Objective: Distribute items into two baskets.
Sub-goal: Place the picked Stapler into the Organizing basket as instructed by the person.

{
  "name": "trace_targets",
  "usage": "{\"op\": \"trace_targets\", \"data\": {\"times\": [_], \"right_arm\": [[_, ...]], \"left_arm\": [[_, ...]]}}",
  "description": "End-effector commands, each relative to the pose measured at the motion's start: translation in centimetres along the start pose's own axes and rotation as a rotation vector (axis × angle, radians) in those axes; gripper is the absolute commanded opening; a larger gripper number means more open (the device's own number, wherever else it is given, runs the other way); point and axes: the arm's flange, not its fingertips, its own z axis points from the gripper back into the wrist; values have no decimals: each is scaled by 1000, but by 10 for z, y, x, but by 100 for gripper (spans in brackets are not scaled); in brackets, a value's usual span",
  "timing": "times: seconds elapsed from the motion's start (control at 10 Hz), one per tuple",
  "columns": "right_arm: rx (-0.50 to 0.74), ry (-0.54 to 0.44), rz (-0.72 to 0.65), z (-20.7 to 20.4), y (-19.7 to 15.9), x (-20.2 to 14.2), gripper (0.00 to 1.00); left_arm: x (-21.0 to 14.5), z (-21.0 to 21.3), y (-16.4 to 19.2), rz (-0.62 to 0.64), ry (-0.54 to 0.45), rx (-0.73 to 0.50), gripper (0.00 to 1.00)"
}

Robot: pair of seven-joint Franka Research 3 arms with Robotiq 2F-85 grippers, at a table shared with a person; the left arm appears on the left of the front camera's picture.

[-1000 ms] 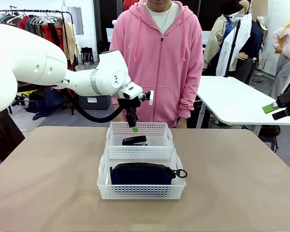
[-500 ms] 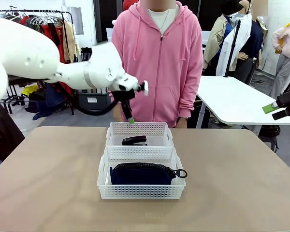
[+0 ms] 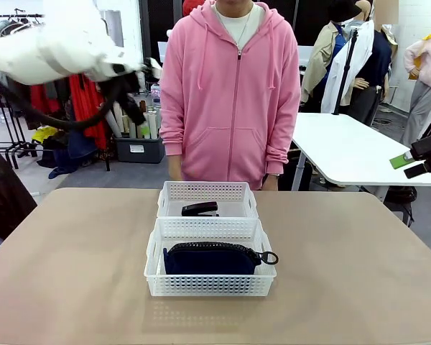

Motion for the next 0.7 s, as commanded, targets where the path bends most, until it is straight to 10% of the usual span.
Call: {"op": "trace_targets", "data": {"times": [0.0,0.6], "right_arm": [[11,-8,2,1,1,1,100],[11,-8,2,1,1,1,100]], "left_arm": [[-58,3,15,138,-19,-36,100],[-197,66,18,369,-372,-151,100]]}}
